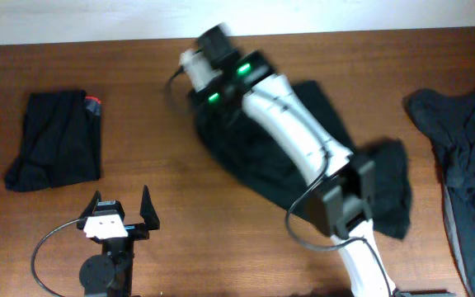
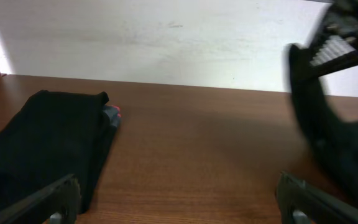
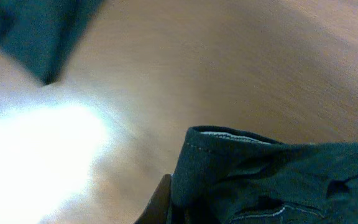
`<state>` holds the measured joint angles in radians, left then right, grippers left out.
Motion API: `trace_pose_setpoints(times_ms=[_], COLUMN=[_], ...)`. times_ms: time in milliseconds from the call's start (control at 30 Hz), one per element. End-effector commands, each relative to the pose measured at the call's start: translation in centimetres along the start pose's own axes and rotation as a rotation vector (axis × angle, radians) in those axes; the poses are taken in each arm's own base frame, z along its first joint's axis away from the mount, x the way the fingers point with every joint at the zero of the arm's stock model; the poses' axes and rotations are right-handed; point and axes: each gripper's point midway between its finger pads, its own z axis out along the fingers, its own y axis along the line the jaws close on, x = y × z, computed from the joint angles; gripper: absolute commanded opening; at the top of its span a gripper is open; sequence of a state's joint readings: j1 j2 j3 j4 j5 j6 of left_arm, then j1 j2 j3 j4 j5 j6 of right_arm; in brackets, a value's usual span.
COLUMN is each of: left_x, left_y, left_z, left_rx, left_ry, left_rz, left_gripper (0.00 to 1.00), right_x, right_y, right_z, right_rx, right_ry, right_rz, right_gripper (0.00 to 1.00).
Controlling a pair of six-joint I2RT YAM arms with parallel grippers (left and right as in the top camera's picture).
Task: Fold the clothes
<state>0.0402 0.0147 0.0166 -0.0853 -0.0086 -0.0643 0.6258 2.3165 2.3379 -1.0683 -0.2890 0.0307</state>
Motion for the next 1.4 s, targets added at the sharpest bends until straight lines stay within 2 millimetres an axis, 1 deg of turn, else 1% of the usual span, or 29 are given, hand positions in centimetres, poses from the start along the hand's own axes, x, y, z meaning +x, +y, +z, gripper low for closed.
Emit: trace_pose_setpoints(times_ms=[0,100,133,167,200,267,300,367,433,500,533,567,600,667,767,800,933,1067,1167,1267,1300,1367], left_x=[0.1,0.1,0.1,0.1,0.1,0.1,0.1,0.1,0.1,0.1,0.1,0.1,0.1,0.1,0.1,0.1,0.1,0.1,0.1,0.1,0.1,0.1], left_y=[0.0,0.0,0.0,0.0,0.0,0.0,0.0,0.0,0.0,0.0,0.0,0.0,0.0,0.0,0.0,0.0,0.0,0.0,0.0,0.0,0.0,0.0], left_z=[0.0,0.0,0.0,0.0,0.0,0.0,0.0,0.0,0.0,0.0,0.0,0.0,0.0,0.0,0.0,0.0,0.0,0.0,0.0,0.0,0.0,0.0], left_rx=[-0.002,-0.002,-0.002,-0.002,-0.002,-0.002,-0.002,-0.002,-0.002,-0.002,-0.002,-0.002,-0.002,-0.002,-0.002,-0.002,-0.002,-0.002,-0.002,-0.002,-0.002,-0.002], left_ry=[-0.004,-0.004,-0.004,-0.004,-0.004,-0.004,-0.004,-0.004,-0.004,-0.004,-0.004,-0.004,-0.004,-0.004,-0.004,-0.004,-0.004,-0.004,-0.004,-0.004,-0.004,-0.004], left_rz=[-0.002,-0.001,-0.002,-0.002,-0.001,-0.002,-0.002,-0.002,-0.002,-0.002,-0.002,-0.002,-0.002,-0.002,-0.002,-0.002,-0.002,-0.002,-0.002,-0.002,-0.002,-0.002], left_gripper=[0.99,1.00,0.99,0.99,1.00,0.99,0.99,1.00,0.99,0.99,1.00,0.99,0.99,0.99,0.99,0.99,0.99,1.00,0.99,1.00,0.99,0.99], right_x=[0.0,0.1,0.2,0.1,0.1,-0.2,-0.4,-1.1,-1.8,-2.1,-2.0,-1.9,-1.6,-0.6,1.7,2.6,7.1,11.8,14.9,18.5,19.6,21.5], right_y=[3.7,6.5,7.3,7.9,8.2,8.5,8.4,7.6,6.4,4.5,3.0,2.2,0.9,-2.1,-6.9,-8.6,-15.0,-20.2,-23.1,-25.6,-26.1,-26.6], right_z=[1.9,2.7,2.8,2.9,2.9,2.6,2.1,0.6,-1.6,-4.2,-5.9,-6.8,-8.0,-10.5,-13.4,-14.0,-16.5,-18.7,-20.1,-21.2,-21.4,-21.1], right_rx=[-0.002,-0.024,-0.031,-0.037,-0.041,-0.043,-0.041,-0.031,-0.016,0.008,0.027,0.037,0.053,0.089,0.142,0.158,0.211,0.252,0.265,0.277,0.272,0.217], right_ry=[0.002,-0.003,-0.006,-0.010,-0.014,-0.025,-0.034,-0.057,-0.082,-0.099,-0.101,-0.100,-0.094,-0.076,-0.028,-0.006,0.089,0.169,0.206,0.237,0.246,0.262], right_rz=[-0.061,-0.109,-0.123,-0.133,-0.147,-0.177,-0.188,-0.190,-0.168,-0.134,-0.106,-0.090,-0.063,0.005,0.122,0.165,0.354,0.532,0.649,0.827,0.889,0.975], right_gripper=[0.07,0.13,0.24,0.43,0.61,0.73,0.78,0.79,0.80,0.81,0.82,0.82,0.82,0.83,0.91,0.94,1.00,0.99,0.99,0.99,0.99,0.99])
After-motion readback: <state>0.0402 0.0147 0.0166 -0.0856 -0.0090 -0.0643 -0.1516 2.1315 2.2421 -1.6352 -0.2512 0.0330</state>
